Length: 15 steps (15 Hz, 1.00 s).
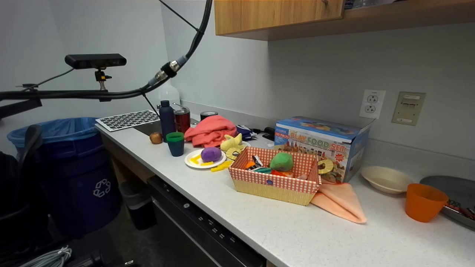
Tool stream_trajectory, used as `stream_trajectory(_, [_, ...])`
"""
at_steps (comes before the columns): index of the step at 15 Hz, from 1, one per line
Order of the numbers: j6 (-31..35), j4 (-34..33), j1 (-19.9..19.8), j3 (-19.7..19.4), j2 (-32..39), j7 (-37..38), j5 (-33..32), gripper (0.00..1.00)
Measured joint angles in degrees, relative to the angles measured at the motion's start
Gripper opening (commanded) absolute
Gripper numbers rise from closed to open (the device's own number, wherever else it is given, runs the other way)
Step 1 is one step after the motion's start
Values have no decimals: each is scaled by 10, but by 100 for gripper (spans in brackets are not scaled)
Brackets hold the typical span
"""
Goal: Open the right door of the cabinet above the blue box, take the pineapple plush toy out of the cabinet and place it in the basket
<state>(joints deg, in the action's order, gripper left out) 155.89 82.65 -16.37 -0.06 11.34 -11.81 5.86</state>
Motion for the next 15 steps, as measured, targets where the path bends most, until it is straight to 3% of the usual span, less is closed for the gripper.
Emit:
stream_trajectory(8, [16, 0, 2, -14, 0, 7, -3, 1])
stream_trajectory(15, [70, 1, 3, -26, 4, 67, -30, 1])
